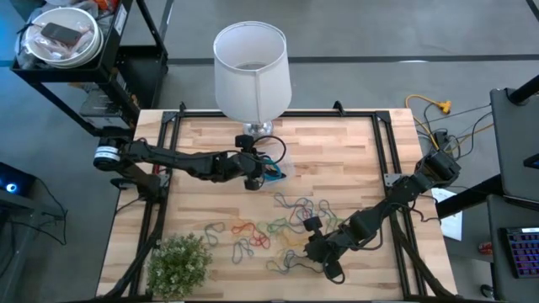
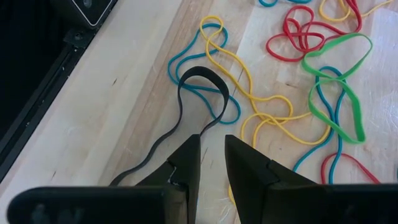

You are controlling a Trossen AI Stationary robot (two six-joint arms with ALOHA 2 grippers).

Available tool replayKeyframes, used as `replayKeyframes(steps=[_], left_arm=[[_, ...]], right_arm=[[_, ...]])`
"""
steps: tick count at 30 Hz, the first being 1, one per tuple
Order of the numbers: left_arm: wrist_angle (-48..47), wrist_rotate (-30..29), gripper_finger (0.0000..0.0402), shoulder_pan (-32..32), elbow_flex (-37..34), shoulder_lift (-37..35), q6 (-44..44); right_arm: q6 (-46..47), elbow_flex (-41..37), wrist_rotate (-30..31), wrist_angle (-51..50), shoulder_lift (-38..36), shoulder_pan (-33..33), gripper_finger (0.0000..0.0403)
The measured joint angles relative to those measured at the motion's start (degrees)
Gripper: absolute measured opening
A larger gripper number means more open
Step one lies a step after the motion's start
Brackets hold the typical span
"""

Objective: Pick and place rubber bands into bin
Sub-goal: Put the blue rubber band into the transparent container, then put the black rubber band into the transparent container

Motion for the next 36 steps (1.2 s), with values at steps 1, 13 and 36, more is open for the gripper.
replayKeyframes(steps=[1,13,36], left_arm=[[0.04,0.02,0.0151,0.00,0.01,0.00,0.00],[-0.13,0.08,0.0151,-1.62,0.01,-0.90,-0.18],[-9.81,-0.15,0.0151,-24.96,-0.73,-6.51,-12.15]], right_arm=[[0.01,0.00,0.00,0.01,0.00,-0.01,0.0068],[0.92,0.00,0.00,0.08,0.00,-0.01,0.0068],[7.53,-0.44,-1.18,9.76,8.27,0.15,0.0068]])
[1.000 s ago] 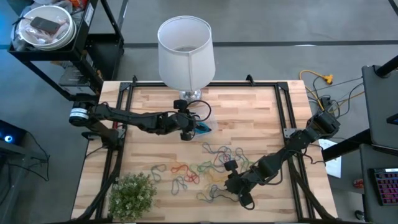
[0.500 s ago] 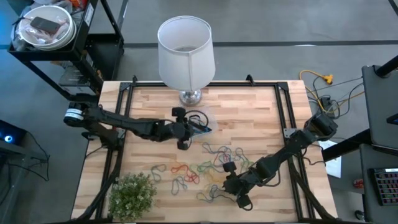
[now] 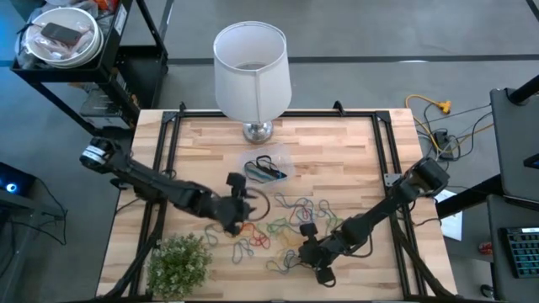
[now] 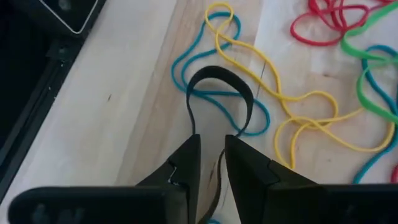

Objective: Pick and place rubber bands into bin
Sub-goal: Put the black rubber band into the transparent container

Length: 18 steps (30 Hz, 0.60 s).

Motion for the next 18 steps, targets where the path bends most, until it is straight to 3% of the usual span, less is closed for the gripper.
replayKeyframes(steps=[10,18], left_arm=[[-0.73,-3.15,0.0151,-7.51,-0.11,0.00,-1.40],[-0.74,-4.83,0.0151,-9.41,-0.13,-0.02,-1.53]], right_arm=[[0.85,0.00,-0.50,0.88,2.16,0.47,0.0068],[1.09,0.00,-0.50,0.37,2.16,0.47,0.0068]])
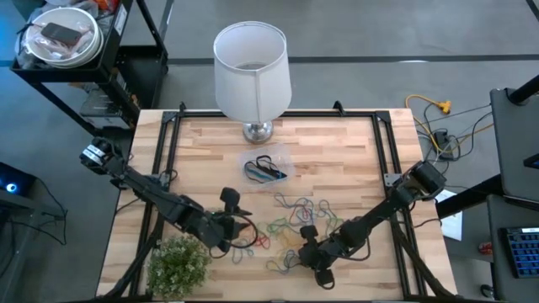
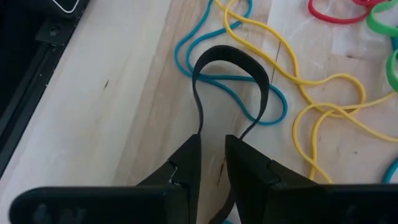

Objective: Pick and place rubber bands into bin
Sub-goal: Put the black rubber band into the transparent container

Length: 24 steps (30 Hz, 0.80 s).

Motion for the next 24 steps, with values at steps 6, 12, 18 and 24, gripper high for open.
replayKeyframes(steps=[6,12,18,24], left_arm=[[0.00,-0.09,0.0151,-0.04,0.00,0.00,0.00],[0.00,-0.13,0.0151,-0.01,0.00,0.00,0.00],[-0.11,-0.13,0.0151,-0.01,-0.16,0.00,-1.00],[0.04,-0.13,0.0151,-0.01,-0.79,0.00,-1.25]], right_arm=[[0.02,0.00,-0.02,-0.77,-0.25,0.11,0.0068],[3.12,0.00,0.26,-2.51,-0.66,0.11,0.0068],[9.24,0.20,1.65,-3.86,-2.07,0.44,0.0068],[9.11,0.24,2.89,-3.79,-2.14,0.92,0.0068]])
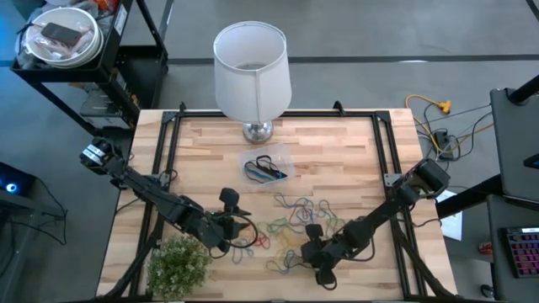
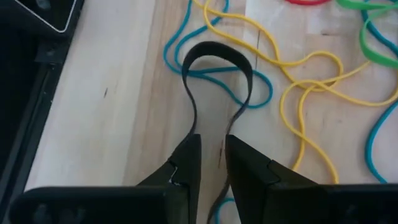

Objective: Pick and place rubber bands into bin
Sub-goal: Put the black rubber band into the transparent container

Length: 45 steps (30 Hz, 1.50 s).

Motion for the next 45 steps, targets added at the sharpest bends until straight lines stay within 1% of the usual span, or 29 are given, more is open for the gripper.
replayKeyframes(steps=[17,20,24,29,33,38,41,45], left_arm=[[0.01,-0.48,0.0151,0.00,-0.19,0.00,-0.07],[0.01,-0.48,0.0151,0.00,-0.19,0.00,-0.08],[0.01,-0.46,0.0151,0.00,-0.19,0.00,-0.08],[0.01,-0.46,0.0151,0.00,-0.19,0.00,-0.08],[-0.02,-0.45,0.0151,0.00,-0.19,0.00,-0.09],[-0.08,-0.44,0.0151,-0.25,-0.19,0.00,-0.11],[-0.29,-0.41,0.0151,-0.69,-0.19,0.00,-0.12],[-1.46,-0.42,0.0151,-1.24,-0.19,0.00,-0.22]], right_arm=[[-1.50,-0.02,0.23,-1.45,2.07,-0.07,0.0067],[-3.13,-0.02,0.26,-2.08,2.07,-0.07,0.0053],[-4.66,-0.02,0.36,-2.53,2.07,-0.04,0.0015],[-6.75,0.71,1.24,-2.92,2.02,0.09,0.0009],[-9.19,2.90,2.00,-5.39,1.82,0.49,0.0009],[-13.07,8.25,6.74,-13.43,1.54,1.09,0.0009],[-15.93,12.08,12.11,-18.68,1.47,1.36,0.0009],[-21.54,15.86,19.35,-22.65,1.46,1.31,0.0009]])
